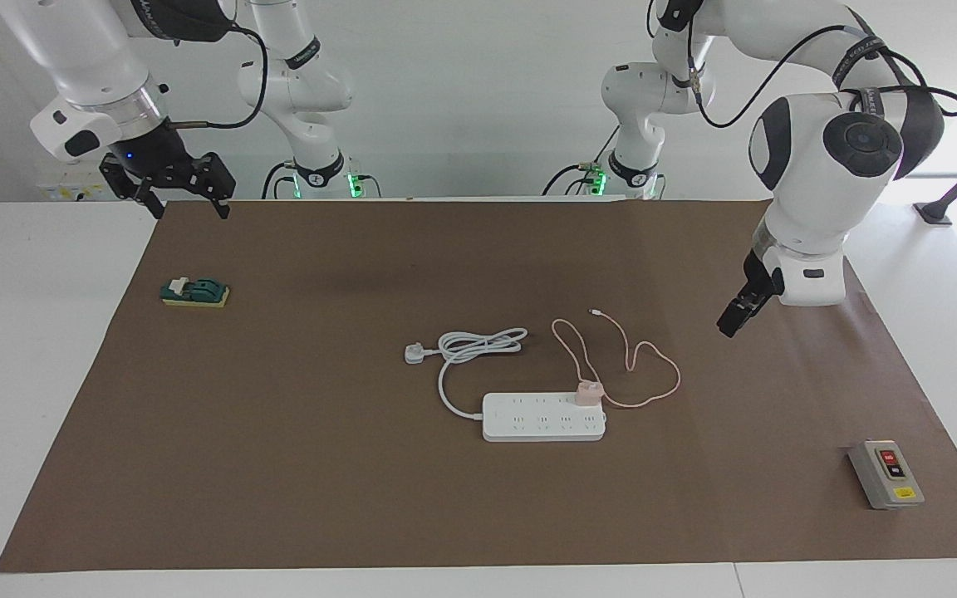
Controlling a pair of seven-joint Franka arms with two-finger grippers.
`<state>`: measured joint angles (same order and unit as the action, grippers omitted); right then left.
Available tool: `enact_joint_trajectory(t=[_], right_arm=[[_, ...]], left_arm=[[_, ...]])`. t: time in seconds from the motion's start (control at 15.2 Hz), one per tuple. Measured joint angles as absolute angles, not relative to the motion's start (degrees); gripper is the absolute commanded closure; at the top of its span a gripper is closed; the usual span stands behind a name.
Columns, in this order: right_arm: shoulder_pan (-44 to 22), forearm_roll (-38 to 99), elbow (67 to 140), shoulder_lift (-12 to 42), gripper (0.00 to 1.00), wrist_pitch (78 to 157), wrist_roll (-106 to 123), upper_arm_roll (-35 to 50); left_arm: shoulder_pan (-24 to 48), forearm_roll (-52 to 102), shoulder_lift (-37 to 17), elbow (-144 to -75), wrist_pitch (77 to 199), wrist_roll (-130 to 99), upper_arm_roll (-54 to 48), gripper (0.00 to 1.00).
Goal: Plug charger into power strip
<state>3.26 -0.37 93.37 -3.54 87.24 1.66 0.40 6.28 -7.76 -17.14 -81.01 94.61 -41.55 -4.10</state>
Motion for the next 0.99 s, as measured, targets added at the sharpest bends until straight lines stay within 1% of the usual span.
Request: enact_joint_trajectory(t=[0.26, 0.39, 0.66, 0.99], right_arm=[[3.26, -0.37, 93.38, -3.54, 0.00, 87.24, 1.66, 0.40], [3.26, -0.37, 93.38, -3.54, 0.00, 87.24, 1.66, 0.40], [3.26, -0.37, 93.37, -3.54, 0.00, 87.24, 1.66, 0.40], [3.26, -0.37, 93.38, -3.54, 0.00, 87.24, 1.66, 0.40]], left_arm=[[5.18, -7.71, -16.74, -81.02, 95.72, -23.79, -4.07, 0.00], [4.06, -7.64, -15.00, -81.88, 95.71, -18.89, -4.13, 0.00], [1.53, -6.65, -6.91, -88.82, 95.80, -9.94, -4.10, 0.00], [-1.50, -4.85, 2.83, -101.17, 98.70, -6.16, -3.93, 0.00]])
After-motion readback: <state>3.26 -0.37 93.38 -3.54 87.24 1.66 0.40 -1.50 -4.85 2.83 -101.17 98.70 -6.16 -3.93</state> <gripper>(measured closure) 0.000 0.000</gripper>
